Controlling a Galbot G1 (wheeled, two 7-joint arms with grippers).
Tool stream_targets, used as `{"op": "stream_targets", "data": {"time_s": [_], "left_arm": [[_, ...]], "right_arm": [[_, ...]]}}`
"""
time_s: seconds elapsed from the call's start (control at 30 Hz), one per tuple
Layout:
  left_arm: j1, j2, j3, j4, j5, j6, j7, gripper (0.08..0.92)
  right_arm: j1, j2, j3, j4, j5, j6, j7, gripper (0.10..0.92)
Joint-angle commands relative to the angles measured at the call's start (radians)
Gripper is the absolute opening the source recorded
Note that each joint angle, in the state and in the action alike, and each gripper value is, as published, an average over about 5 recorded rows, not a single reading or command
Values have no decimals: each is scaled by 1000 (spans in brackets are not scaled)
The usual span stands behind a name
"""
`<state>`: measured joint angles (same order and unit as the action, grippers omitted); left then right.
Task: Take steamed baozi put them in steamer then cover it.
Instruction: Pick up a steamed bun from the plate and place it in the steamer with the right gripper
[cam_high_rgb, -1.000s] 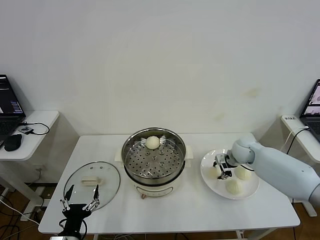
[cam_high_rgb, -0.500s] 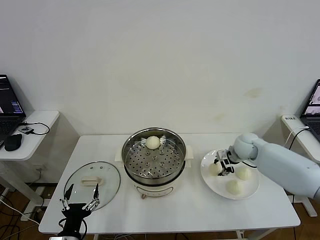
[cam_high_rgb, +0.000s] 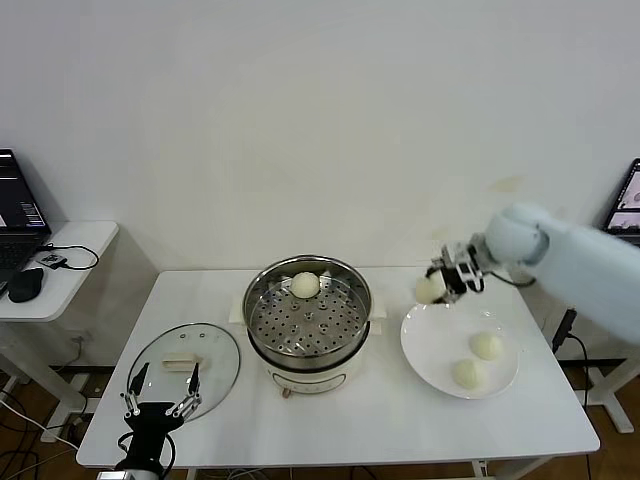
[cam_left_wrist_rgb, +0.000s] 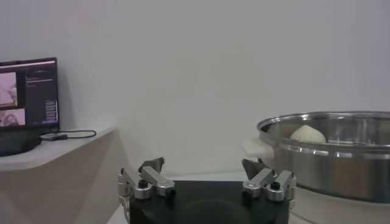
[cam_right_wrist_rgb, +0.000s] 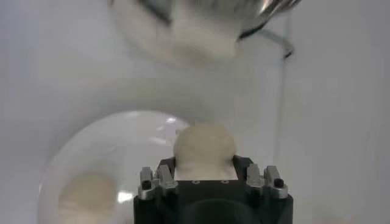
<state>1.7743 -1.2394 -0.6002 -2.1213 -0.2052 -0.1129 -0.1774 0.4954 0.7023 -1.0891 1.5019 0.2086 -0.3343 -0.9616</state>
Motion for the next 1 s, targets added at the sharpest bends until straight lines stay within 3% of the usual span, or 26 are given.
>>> {"op": "stream_targets", "data": {"time_s": [0.03,0.27,0.5,1.0], "left_arm": [[1,0,-1,-1,0,-3,0,823],[8,-2,-10,-5,2,-13,-2,823],[11,-7,-21,-12,-2,-16,-3,823],[-4,-12,-25,-5,-6,-21,-4,823]], "right_arm": [[238,118,-122,57,217,-87,46,613],[165,335,-123,-11,349,-173,141,619],[60,533,-122,-131,371,-230,197,619],[-76,694,-130,-291,314,-302,219,619]]}}
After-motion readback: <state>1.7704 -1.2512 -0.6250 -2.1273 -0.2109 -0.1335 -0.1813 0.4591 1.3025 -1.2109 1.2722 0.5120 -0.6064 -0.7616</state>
